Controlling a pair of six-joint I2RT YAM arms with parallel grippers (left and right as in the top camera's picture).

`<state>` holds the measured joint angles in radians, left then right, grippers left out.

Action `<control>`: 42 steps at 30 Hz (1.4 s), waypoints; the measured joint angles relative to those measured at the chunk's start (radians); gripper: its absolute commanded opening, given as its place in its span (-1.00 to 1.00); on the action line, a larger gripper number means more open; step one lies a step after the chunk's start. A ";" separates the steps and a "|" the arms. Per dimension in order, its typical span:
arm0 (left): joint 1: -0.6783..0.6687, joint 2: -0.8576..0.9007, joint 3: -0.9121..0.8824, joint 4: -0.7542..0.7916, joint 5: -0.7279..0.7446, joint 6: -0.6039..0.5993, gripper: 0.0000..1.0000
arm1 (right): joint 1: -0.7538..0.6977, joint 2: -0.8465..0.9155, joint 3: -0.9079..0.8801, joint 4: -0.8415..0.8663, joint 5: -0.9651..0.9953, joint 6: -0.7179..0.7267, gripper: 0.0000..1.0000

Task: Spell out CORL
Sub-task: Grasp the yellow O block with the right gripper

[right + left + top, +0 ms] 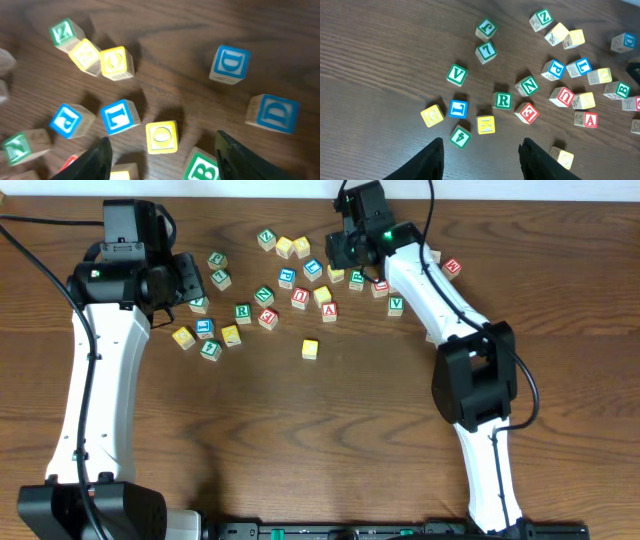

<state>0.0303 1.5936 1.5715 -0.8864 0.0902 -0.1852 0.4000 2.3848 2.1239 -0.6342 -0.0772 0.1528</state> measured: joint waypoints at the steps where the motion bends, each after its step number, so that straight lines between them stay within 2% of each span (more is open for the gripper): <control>1: 0.000 0.000 -0.001 0.000 0.000 0.000 -0.03 | 0.002 0.012 0.000 0.006 0.000 -0.006 0.10; 8: 0.000 0.000 -0.002 0.000 0.000 0.000 -0.03 | 0.021 0.051 0.000 0.043 0.000 -0.022 0.07; 23: 0.000 0.000 -0.002 0.000 -0.015 0.000 -0.03 | 0.040 0.113 0.000 0.047 0.082 -0.006 -0.15; 26: 0.000 0.000 -0.002 0.000 -0.015 0.000 -0.03 | 0.040 0.117 0.000 0.048 0.086 -0.001 -0.28; 29: 0.000 0.000 -0.002 0.000 -0.014 0.002 -0.03 | 0.040 0.130 0.000 0.047 0.090 0.004 -0.33; 39: 0.000 0.000 -0.002 0.000 -0.015 0.002 -0.02 | 0.040 0.135 0.001 0.053 0.093 0.027 -0.76; 42: 0.000 0.000 -0.002 0.000 -0.015 0.002 -0.03 | 0.040 0.134 0.001 0.048 0.093 0.026 -0.80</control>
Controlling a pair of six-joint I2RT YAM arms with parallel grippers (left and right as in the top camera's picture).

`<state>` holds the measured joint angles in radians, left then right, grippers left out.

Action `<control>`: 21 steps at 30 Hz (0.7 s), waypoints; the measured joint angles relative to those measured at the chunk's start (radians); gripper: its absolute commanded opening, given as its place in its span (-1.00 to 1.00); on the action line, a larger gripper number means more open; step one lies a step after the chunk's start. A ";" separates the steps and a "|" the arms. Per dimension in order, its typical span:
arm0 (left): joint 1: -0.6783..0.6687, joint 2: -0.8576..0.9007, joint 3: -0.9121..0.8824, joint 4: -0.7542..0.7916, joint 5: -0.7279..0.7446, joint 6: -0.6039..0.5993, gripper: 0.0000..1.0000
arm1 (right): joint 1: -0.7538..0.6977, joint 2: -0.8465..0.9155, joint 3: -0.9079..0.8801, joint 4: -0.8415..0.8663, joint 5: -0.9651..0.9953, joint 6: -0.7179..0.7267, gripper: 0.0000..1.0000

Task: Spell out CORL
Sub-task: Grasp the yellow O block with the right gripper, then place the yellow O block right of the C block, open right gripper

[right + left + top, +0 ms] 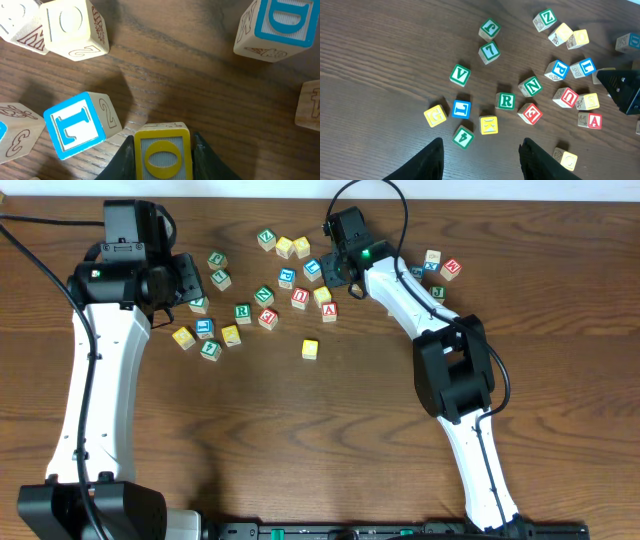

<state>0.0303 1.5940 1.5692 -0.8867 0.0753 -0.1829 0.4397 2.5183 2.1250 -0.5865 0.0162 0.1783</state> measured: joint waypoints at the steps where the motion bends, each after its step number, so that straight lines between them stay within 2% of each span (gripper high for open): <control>1: 0.000 0.000 0.000 0.000 0.000 0.000 -0.03 | 0.000 -0.001 0.000 -0.004 0.000 0.000 -0.81; 8: 0.000 0.000 0.000 0.001 0.000 0.000 -0.02 | 0.000 -0.080 0.000 -0.113 -0.001 -0.004 -0.91; 12: 0.000 0.000 0.000 0.000 0.000 0.000 -0.01 | 0.000 -0.195 0.000 -0.220 -0.005 -0.025 -0.93; 17: 0.000 0.000 0.000 0.006 0.000 0.000 -0.01 | 0.000 -0.328 0.005 -0.397 -0.080 -0.121 -0.94; 21: 0.000 0.000 0.000 0.013 0.000 0.000 -0.02 | 0.000 -0.338 0.011 -0.552 -0.143 -0.244 -0.90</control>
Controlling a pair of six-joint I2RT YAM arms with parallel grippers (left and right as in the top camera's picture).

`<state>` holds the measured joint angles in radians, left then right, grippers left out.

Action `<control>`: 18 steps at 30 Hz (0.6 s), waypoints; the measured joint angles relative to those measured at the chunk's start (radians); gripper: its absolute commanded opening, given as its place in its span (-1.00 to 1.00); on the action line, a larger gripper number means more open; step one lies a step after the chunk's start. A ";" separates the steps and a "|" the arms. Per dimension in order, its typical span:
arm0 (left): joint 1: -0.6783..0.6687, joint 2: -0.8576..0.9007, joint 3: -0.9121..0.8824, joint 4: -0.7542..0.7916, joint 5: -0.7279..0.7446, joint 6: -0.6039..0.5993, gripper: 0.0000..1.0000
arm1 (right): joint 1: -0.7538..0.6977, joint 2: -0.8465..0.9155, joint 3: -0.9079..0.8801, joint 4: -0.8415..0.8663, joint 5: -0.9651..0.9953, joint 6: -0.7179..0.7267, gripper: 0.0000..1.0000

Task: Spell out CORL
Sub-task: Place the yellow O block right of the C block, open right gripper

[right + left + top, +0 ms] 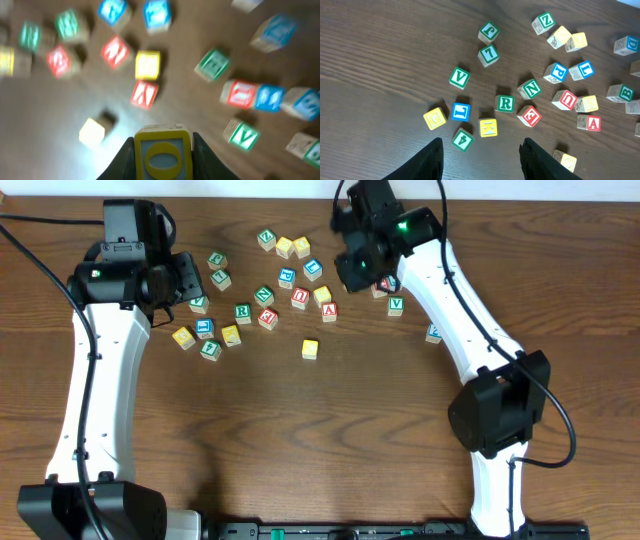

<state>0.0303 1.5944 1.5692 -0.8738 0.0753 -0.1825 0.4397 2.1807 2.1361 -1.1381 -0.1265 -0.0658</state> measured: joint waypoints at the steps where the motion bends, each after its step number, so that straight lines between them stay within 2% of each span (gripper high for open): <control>1: 0.000 0.000 0.000 0.003 0.000 0.000 -0.02 | 0.000 0.003 0.000 -0.016 -0.008 -0.019 -0.89; 4: 0.000 0.000 0.000 0.011 0.000 0.000 -0.01 | 0.000 0.005 -0.009 -0.082 -0.039 -0.105 -0.85; 9: 0.000 0.000 0.000 0.018 0.000 0.000 -0.01 | 0.018 0.005 -0.071 -0.092 -0.058 -0.242 -0.84; 13: 0.000 0.000 0.000 0.020 0.000 0.000 -0.01 | 0.030 0.005 -0.168 -0.034 -0.064 -0.328 -0.87; 18: 0.000 0.000 0.000 0.021 0.000 0.000 -0.01 | 0.030 0.006 -0.281 0.071 -0.085 -0.438 -0.82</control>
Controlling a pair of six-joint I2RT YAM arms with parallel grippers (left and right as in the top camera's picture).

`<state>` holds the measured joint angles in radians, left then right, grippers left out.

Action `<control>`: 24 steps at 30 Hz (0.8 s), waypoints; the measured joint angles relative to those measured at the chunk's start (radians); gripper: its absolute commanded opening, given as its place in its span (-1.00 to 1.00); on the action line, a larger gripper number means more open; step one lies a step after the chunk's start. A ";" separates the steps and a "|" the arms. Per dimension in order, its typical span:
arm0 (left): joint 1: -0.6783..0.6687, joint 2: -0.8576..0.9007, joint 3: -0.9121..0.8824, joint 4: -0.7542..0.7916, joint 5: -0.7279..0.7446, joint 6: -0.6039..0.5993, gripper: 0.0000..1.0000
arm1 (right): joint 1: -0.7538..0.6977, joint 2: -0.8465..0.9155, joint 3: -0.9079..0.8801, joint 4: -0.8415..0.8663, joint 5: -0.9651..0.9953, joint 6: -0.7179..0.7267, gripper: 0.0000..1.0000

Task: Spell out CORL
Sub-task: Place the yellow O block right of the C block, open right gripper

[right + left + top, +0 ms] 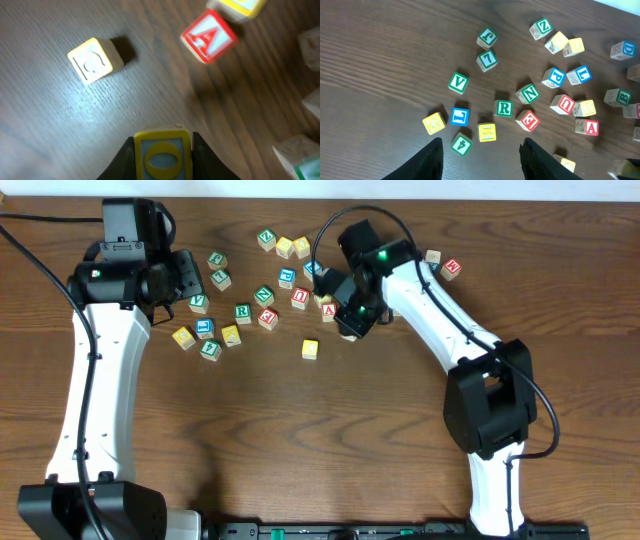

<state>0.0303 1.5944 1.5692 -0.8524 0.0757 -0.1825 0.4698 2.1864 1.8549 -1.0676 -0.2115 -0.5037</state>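
Note:
My right gripper [163, 157] is shut on the yellow O block [163, 156] and holds it above the table, right of the lone yellow C block [95, 61] [310, 349]. From overhead the right gripper [350, 328] hangs just below the red A block [329, 313]. The green R block [503, 108] [242, 311] and a blue L block [459, 116] [204, 327] lie in the left cluster. My left gripper [481, 162] stands open high over that cluster, holding nothing.
Many other letter blocks lie scattered across the far part of the table, among them N [529, 93], E [527, 120], U [563, 104], V [458, 83] and a second blue L [581, 75]. A few more lie at the far right [452, 268].
My right gripper, still shut on the O block, has come down and toward the near left, from high over the block cluster to just right of the C block. The left arm barely moved.
My right gripper was open above the O block among the far blocks. Then it was shut on it at table level. Then it held the block high over the cluster, and now it holds it low beside the C block. My left gripper stayed open throughout.

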 measured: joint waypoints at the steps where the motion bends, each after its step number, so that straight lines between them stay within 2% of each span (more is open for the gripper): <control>1: 0.000 0.000 0.000 0.000 0.000 0.000 -0.01 | 0.000 0.000 -0.016 0.014 -0.008 -0.019 -0.82; 8: 0.000 0.000 0.000 0.003 0.000 0.000 -0.01 | 0.042 0.003 -0.150 0.146 -0.040 -0.200 -0.92; 13: 0.000 0.000 0.000 0.004 0.000 0.000 -0.01 | 0.055 0.005 -0.173 0.211 -0.064 -0.266 -0.88; 16: 0.000 0.000 0.000 0.004 0.000 0.000 -0.01 | 0.055 0.005 -0.181 0.224 -0.069 -0.286 -0.58; 19: 0.000 0.000 0.000 0.004 0.000 0.000 -0.01 | 0.055 0.005 -0.183 0.224 -0.072 -0.296 -0.36; 24: 0.000 0.000 0.000 0.004 0.000 0.000 -0.01 | 0.055 0.005 -0.183 0.224 -0.074 -0.303 -0.21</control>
<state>0.0303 1.5944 1.5692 -0.8486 0.0753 -0.1825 0.5251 2.1910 1.6722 -0.8436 -0.2859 -0.8062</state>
